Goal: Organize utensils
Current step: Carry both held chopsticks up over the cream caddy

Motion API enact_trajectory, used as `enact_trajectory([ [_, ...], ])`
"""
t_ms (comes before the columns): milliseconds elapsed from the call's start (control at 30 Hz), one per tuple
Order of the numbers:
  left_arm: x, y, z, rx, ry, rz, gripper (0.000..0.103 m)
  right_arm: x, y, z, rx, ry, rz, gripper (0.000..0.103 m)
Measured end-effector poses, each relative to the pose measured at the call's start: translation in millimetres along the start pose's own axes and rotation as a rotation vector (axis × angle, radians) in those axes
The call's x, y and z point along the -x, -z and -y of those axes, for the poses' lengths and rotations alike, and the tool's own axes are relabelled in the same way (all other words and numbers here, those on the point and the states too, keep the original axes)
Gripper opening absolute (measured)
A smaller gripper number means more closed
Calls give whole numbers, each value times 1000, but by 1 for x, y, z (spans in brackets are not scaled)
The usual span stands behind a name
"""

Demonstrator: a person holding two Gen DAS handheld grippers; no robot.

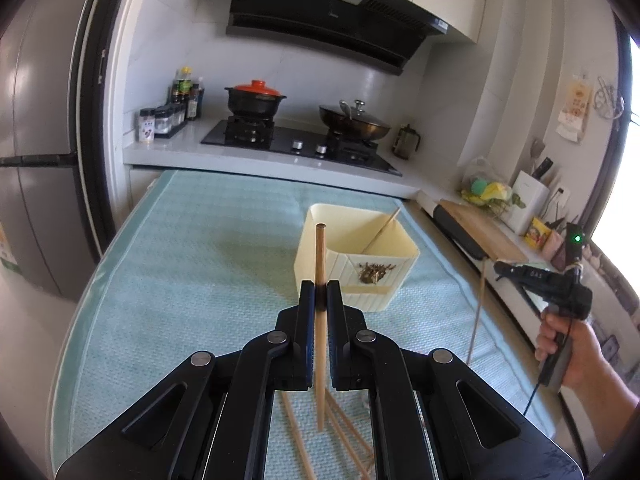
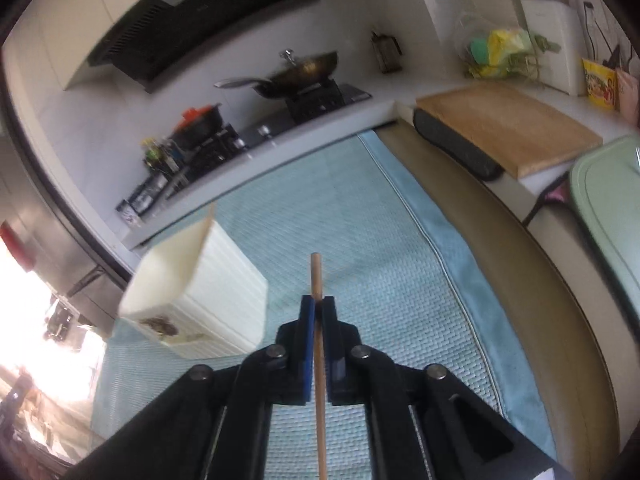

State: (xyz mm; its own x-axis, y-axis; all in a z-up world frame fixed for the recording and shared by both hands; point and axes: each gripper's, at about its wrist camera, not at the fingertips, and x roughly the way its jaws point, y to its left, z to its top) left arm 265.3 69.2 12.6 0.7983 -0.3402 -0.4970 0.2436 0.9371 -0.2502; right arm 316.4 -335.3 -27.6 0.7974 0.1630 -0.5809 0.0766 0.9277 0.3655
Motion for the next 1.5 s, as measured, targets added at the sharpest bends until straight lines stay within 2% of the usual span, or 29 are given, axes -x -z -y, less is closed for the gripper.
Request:
enact_trajectory([
  [167, 3, -15, 6, -13, 12, 18, 3, 30, -16, -43, 99, -69, 92, 0],
  [300, 8, -18, 4, -20, 13, 30, 3, 27, -17, -50, 109, -83, 21, 1],
  [333, 9, -18, 3, -18, 13, 31, 3, 19, -17, -48, 108, -64, -12, 1],
  [367, 9, -16, 0, -14, 12, 30, 3, 12, -14, -45, 112, -37, -57, 8],
  [400, 9, -15, -2, -6, 12, 28, 3, 0, -12, -41, 111, -19, -105, 27],
  [433, 9, -13, -3, 1, 12, 26, 3, -11, -6, -37, 101, -19, -146, 38],
  [467, 8, -12, -5, 8, 12, 25, 3, -25, -1, -32, 93, -11, -188, 43],
  [567, 3, -10, -8, 21, 11, 17, 3, -82, 16, -23, 114, 44, -316, 43],
  [767, -1, -8, -11, 20, -5, 4, 3, -173, 41, -7, 152, 265, -432, 41],
  [800, -1, -8, -12, 20, -9, 3, 3, -177, 42, -7, 172, 295, -401, 40],
  [833, -2, -8, -13, 20, -12, 1, 3, -181, 42, -9, 202, 326, -396, 34],
  [867, -2, -7, -14, 22, -13, -2, 3, -182, 42, -10, 216, 337, -388, 12],
  [900, -3, -7, -15, 23, -14, -7, 3, -182, 42, -9, 202, 319, -396, 6],
  [933, -4, -6, -15, 24, -13, -10, 3, -180, 41, -8, 190, 298, -392, 6],
  [1033, -4, -6, -14, 24, -7, -13, 3, -151, 35, -9, 181, 213, -298, 5],
  [1133, -2, -9, -10, 21, 8, -8, 3, -100, 24, -16, 153, 88, -191, 5],
  [1233, 1, -16, -4, 14, 30, 1, 3, -46, 11, -30, 166, -1, -74, 5],
  [1400, 2, -33, 9, 8, 81, 18, 3, 19, -12, -63, 212, -80, 98, 5],
  [1500, 0, -50, 18, -5, 95, 34, 3, 35, -35, -84, 238, -102, 179, 5],
])
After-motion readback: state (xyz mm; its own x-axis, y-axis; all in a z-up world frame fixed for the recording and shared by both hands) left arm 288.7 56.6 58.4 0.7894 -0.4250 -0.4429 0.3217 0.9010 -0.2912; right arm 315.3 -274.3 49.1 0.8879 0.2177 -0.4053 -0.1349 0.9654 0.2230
